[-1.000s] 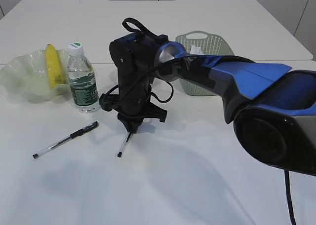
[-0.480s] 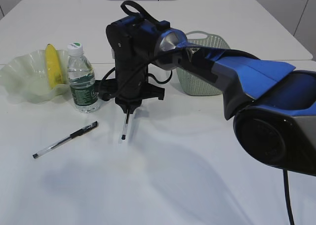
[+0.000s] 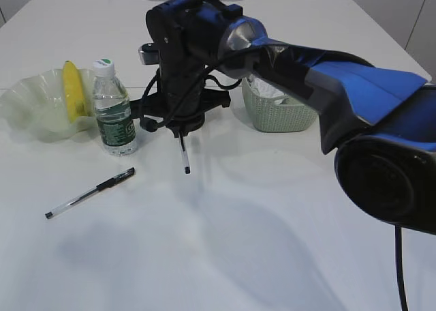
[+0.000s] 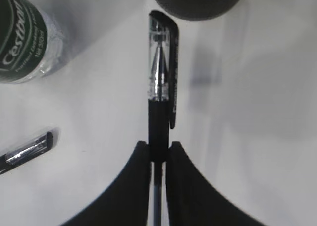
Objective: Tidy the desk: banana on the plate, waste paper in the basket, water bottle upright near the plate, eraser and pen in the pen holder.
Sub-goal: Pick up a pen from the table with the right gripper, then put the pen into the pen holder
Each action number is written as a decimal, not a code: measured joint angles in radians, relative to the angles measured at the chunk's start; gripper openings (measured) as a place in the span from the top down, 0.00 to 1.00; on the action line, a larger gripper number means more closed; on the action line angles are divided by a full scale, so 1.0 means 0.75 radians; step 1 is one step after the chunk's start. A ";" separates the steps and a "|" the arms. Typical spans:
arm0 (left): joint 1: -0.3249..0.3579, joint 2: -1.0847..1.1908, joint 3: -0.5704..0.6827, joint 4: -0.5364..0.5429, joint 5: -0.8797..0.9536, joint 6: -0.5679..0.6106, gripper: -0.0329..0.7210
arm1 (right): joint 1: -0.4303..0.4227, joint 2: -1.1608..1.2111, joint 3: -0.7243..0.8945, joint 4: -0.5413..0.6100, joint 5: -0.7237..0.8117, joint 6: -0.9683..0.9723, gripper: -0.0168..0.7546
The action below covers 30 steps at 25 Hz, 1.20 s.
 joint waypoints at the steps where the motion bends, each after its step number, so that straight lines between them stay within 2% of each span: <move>1: 0.000 0.000 0.000 0.000 -0.001 0.000 0.35 | 0.000 -0.011 0.000 -0.009 0.000 -0.022 0.92; 7: 0.000 0.000 0.000 0.000 -0.001 0.000 0.35 | -0.034 -0.092 0.000 -0.041 0.006 -0.153 0.93; 17: 0.000 0.000 0.000 0.000 -0.003 0.000 0.35 | -0.224 -0.216 0.000 -0.062 0.013 -0.304 0.93; 21: 0.000 0.000 0.000 0.000 -0.003 0.000 0.35 | -0.261 -0.241 0.000 -0.052 0.012 -0.327 0.93; 30: 0.000 0.000 0.000 0.000 -0.003 0.000 0.35 | -0.264 -0.246 0.000 -0.035 -0.339 -0.335 0.93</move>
